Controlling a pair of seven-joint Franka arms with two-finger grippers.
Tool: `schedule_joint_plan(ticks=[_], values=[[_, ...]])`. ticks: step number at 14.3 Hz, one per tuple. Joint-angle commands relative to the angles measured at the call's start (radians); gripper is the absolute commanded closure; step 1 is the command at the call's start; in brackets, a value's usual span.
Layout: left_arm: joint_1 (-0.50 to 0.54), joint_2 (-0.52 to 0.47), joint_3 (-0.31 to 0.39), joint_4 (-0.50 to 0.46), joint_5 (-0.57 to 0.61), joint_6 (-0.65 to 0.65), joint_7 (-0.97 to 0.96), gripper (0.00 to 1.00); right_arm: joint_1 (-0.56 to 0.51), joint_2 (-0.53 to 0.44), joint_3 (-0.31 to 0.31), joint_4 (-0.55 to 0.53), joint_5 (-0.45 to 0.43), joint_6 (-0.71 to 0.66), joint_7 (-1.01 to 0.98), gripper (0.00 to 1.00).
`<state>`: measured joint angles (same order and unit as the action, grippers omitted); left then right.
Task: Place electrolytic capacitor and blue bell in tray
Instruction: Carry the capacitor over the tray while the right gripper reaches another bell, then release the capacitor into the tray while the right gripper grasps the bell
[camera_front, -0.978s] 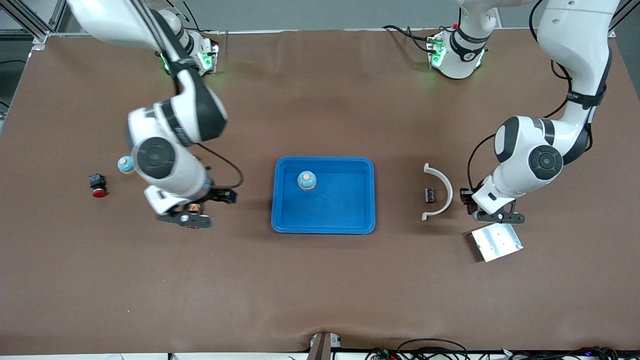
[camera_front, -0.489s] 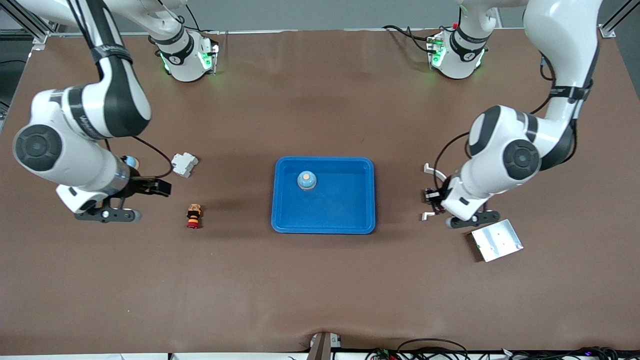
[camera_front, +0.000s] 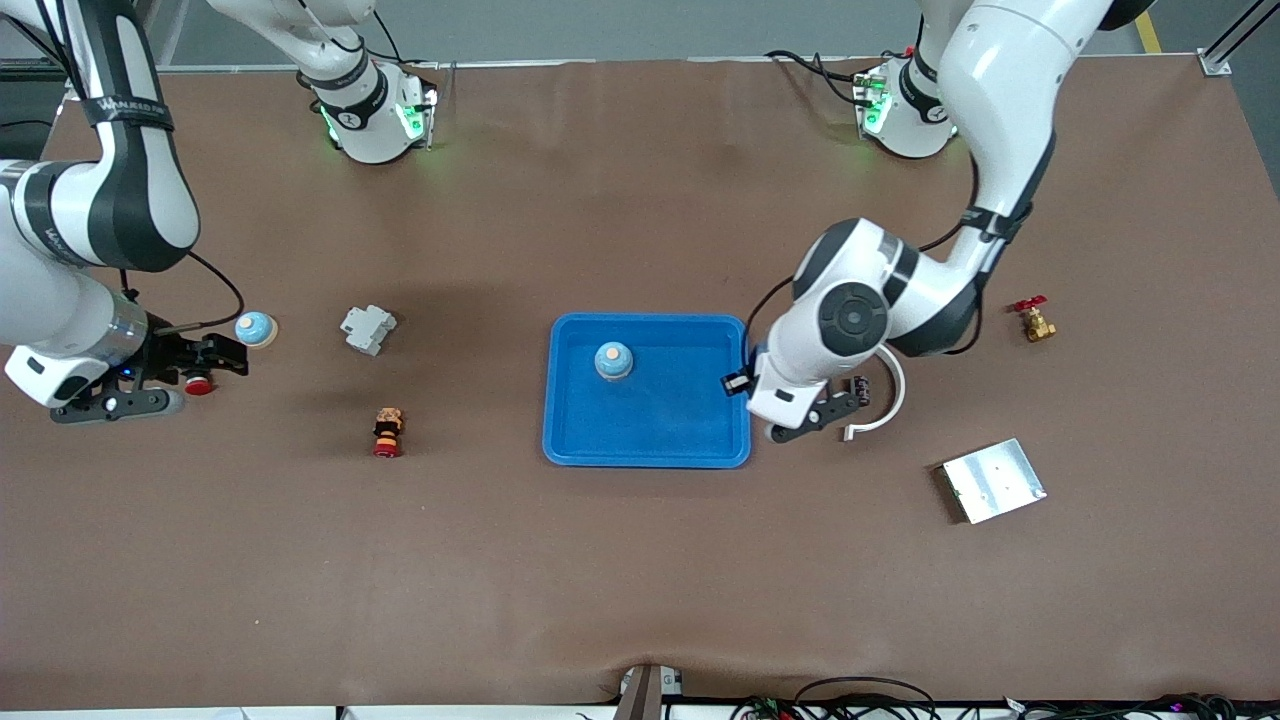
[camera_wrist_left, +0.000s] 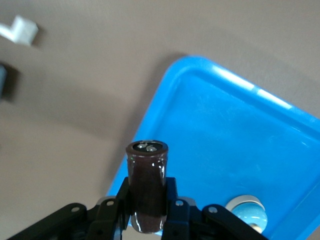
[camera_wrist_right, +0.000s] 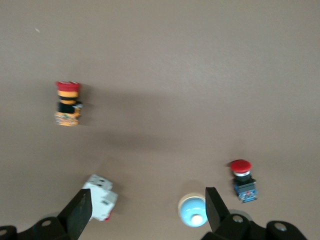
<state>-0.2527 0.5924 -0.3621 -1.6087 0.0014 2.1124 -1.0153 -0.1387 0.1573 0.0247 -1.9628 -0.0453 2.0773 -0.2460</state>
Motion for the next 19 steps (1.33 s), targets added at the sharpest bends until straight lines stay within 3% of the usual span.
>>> schedule_joint_plan(ticks=[1, 4, 10, 16, 19], values=[[-0.043, 0.017, 0.006, 0.032, -0.003, -0.008, -0.151, 1.0, -0.073, -0.111, 0.023, -0.213, 0.002, 0.137, -0.082, 0.0], [-0.074, 0.038, 0.006, 0.032, -0.001, 0.044, -0.284, 1.0, -0.108, -0.162, 0.021, -0.365, 0.002, 0.254, -0.114, 0.0], [-0.128, 0.13, 0.017, 0.027, 0.006, 0.069, -0.439, 1.0, -0.209, -0.139, 0.021, -0.514, 0.004, 0.496, -0.248, 0.0], [-0.131, 0.173, 0.023, 0.023, 0.026, 0.069, -0.476, 1.0, -0.304, -0.022, 0.024, -0.562, 0.004, 0.671, -0.337, 0.0], [-0.14, 0.19, 0.025, 0.024, 0.028, 0.069, -0.476, 1.0, -0.306, -0.003, 0.026, -0.573, 0.016, 0.685, -0.335, 0.0]])
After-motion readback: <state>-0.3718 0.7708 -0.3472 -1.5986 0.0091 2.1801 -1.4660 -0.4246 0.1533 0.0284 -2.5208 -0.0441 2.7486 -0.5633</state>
